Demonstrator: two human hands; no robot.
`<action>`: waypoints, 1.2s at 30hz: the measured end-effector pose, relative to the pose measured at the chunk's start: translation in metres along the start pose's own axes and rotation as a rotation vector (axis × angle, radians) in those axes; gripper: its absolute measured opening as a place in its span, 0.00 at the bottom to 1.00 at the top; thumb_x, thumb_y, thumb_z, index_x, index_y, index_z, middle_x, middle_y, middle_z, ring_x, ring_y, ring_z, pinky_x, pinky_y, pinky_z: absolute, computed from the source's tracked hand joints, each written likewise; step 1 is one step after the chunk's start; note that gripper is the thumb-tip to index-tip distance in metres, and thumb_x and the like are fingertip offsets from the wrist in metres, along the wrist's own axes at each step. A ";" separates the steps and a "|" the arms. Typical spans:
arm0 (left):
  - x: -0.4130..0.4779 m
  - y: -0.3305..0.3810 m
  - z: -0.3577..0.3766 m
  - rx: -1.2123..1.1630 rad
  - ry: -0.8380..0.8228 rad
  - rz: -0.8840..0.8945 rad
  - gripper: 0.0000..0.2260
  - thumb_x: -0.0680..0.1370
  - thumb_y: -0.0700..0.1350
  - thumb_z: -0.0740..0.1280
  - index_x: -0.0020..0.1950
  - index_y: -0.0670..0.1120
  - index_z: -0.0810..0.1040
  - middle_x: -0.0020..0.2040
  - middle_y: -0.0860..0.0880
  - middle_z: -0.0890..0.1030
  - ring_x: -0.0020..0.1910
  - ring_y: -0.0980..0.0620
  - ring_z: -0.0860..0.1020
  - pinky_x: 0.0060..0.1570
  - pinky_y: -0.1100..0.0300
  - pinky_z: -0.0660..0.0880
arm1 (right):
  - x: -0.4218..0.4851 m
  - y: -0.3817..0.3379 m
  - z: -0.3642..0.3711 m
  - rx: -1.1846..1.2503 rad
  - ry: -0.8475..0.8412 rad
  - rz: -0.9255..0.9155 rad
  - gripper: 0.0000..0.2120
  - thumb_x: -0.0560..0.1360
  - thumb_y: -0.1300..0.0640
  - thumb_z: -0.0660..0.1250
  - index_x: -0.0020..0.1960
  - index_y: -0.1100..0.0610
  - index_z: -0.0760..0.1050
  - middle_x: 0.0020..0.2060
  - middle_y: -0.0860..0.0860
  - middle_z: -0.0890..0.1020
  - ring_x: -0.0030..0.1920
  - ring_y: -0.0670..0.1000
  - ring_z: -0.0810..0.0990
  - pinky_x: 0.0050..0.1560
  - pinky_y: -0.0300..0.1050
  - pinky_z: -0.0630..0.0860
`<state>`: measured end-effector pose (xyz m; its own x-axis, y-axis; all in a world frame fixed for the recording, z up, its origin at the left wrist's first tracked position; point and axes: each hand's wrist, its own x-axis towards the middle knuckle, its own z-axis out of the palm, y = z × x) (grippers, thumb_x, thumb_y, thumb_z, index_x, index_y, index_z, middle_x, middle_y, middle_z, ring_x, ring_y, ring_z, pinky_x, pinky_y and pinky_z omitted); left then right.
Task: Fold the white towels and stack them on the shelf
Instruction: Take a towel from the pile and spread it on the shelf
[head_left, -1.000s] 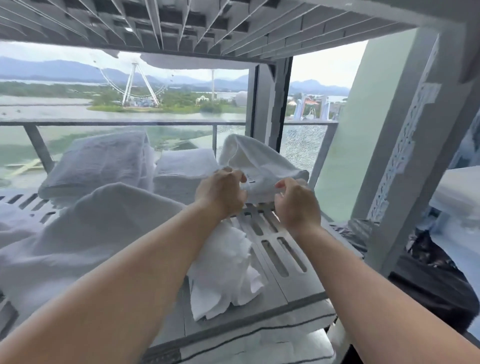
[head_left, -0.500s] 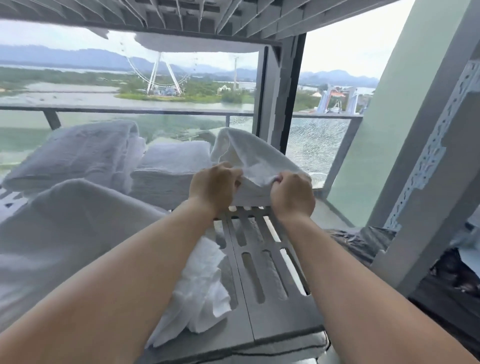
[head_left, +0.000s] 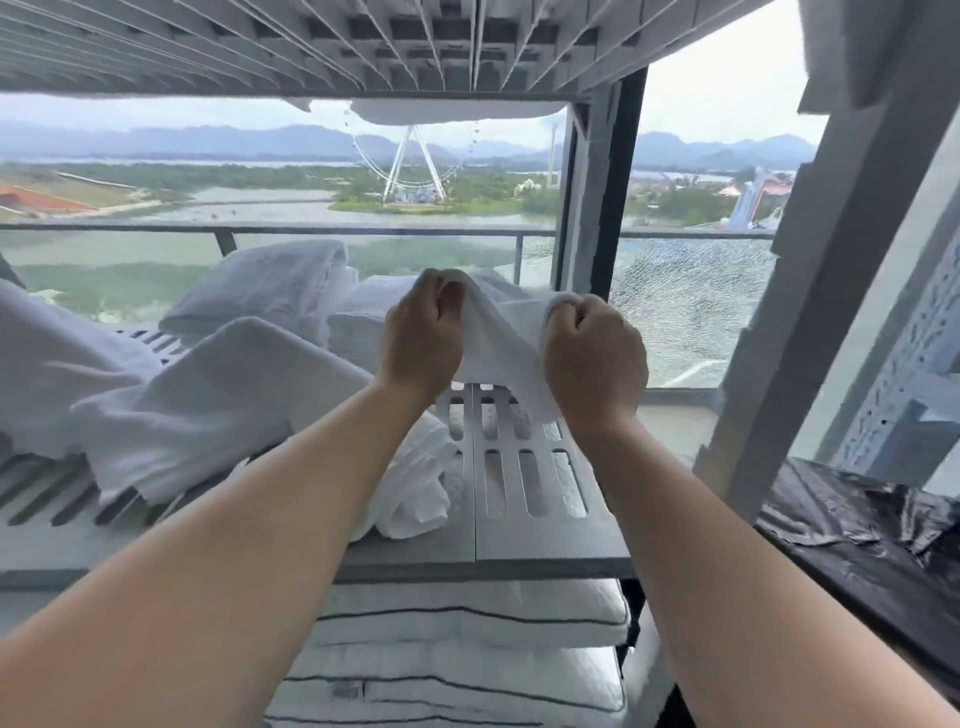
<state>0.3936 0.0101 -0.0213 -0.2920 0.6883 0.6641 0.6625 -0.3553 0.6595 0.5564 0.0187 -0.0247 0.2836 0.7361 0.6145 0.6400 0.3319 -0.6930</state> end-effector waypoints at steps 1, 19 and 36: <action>-0.005 0.003 -0.003 0.027 -0.018 0.000 0.10 0.84 0.48 0.57 0.42 0.52 0.69 0.36 0.55 0.73 0.41 0.45 0.74 0.40 0.52 0.66 | -0.005 -0.002 -0.007 -0.023 -0.014 0.013 0.15 0.77 0.49 0.54 0.40 0.51 0.77 0.30 0.45 0.75 0.34 0.52 0.74 0.30 0.40 0.61; -0.118 -0.002 -0.112 0.365 -0.577 0.047 0.22 0.81 0.48 0.63 0.75 0.47 0.67 0.71 0.43 0.73 0.71 0.42 0.69 0.70 0.50 0.65 | -0.140 -0.046 -0.061 -0.225 -0.209 0.056 0.17 0.81 0.56 0.52 0.65 0.55 0.72 0.56 0.58 0.79 0.60 0.60 0.74 0.57 0.55 0.70; -0.087 -0.050 -0.141 0.346 -0.214 -0.024 0.14 0.82 0.46 0.58 0.59 0.49 0.82 0.58 0.49 0.78 0.57 0.49 0.76 0.58 0.52 0.74 | -0.112 -0.084 0.012 -0.134 -0.273 -0.317 0.11 0.77 0.57 0.61 0.54 0.54 0.80 0.51 0.51 0.82 0.55 0.54 0.77 0.59 0.49 0.69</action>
<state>0.2884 -0.1218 -0.0624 -0.1844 0.8226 0.5379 0.8608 -0.1290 0.4923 0.4617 -0.0847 -0.0400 -0.1300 0.7451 0.6542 0.7572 0.5005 -0.4196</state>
